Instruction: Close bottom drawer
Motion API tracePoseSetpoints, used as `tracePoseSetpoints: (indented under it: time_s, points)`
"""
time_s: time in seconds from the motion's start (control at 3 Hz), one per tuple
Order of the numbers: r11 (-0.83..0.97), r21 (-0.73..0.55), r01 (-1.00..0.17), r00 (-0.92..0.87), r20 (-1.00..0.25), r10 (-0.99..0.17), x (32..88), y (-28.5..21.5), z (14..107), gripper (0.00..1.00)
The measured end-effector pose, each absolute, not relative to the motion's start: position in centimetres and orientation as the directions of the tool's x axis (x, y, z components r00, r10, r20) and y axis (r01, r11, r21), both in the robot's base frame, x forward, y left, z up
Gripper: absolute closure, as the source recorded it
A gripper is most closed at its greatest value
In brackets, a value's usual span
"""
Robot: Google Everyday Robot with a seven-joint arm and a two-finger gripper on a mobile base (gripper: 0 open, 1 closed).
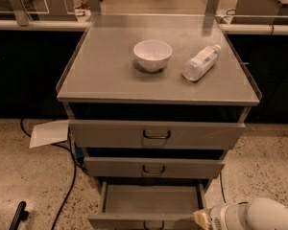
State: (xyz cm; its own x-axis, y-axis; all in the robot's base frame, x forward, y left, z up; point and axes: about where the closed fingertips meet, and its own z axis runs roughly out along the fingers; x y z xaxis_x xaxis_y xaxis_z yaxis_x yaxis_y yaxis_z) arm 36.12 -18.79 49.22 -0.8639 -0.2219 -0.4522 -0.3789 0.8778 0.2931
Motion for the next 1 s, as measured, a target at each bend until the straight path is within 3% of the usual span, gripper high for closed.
tracePoseSetpoints:
  time_s: [0.67,1.0]
  points:
    - [0.901,0.383,-0.204,-0.876,-0.482,0.007,37.3,-20.3,42.3,1.00]
    - [0.894,0.424,-0.148,-0.895,-0.441,0.061,38.0,-20.0,37.9,1.00]
